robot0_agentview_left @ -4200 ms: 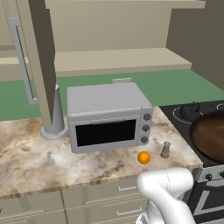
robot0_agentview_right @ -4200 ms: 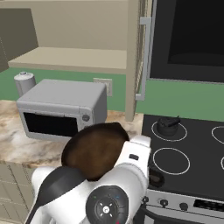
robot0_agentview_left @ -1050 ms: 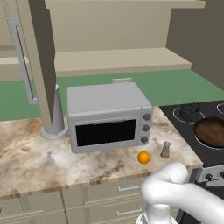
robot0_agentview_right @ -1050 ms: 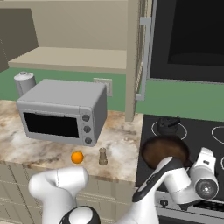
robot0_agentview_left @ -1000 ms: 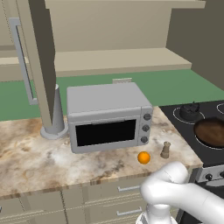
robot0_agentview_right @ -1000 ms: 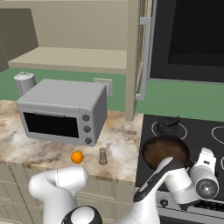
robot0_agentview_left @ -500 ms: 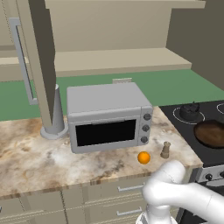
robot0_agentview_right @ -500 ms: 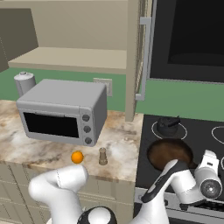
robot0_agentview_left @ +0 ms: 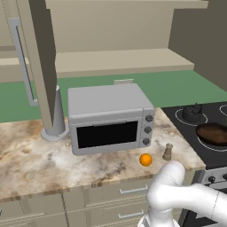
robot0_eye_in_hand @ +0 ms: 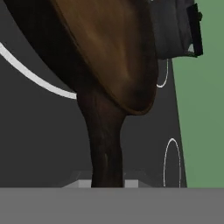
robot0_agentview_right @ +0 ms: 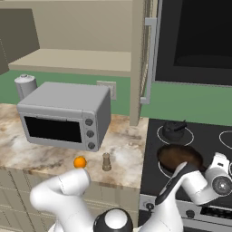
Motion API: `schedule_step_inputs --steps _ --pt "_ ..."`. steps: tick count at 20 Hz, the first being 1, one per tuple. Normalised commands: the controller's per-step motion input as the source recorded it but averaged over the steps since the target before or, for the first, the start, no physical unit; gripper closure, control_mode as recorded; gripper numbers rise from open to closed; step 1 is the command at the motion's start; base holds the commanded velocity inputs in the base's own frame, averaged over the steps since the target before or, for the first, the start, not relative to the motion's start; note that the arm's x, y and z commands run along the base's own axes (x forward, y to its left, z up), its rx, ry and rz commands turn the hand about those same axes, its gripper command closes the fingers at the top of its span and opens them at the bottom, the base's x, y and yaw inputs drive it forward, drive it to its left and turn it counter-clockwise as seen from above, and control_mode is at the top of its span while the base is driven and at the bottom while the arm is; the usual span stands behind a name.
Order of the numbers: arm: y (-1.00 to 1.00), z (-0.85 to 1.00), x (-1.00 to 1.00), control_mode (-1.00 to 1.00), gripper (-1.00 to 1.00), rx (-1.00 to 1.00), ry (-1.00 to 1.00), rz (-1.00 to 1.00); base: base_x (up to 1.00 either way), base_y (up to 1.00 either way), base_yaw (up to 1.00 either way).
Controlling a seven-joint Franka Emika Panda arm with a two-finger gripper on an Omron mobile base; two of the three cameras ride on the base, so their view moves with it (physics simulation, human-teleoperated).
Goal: Pick the pan from the cabinet and place it on the stove. Then turn on the stove burner for the pan.
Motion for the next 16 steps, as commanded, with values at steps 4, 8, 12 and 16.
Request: schedule_step_inputs --steps 4,8,12,16 --pt "-0.21 -0.22 0.21 -1.0 1.0 0.0 0.02 0.0 0.0 0.0 0.0" --pt "-0.13 -0.17 -0.04 -1.0 1.0 0.0 -0.04 0.0 0.0 0.0 0.0" --pt "-0.06 -0.11 -0.14 -1.0 1.0 0.0 -0.09 0.0 0.0 0.0 0.0" --pt "0.0 -0.12 -0.05 -1.0 1.0 0.0 -0.1 0.01 0.0 0.0 0.0"
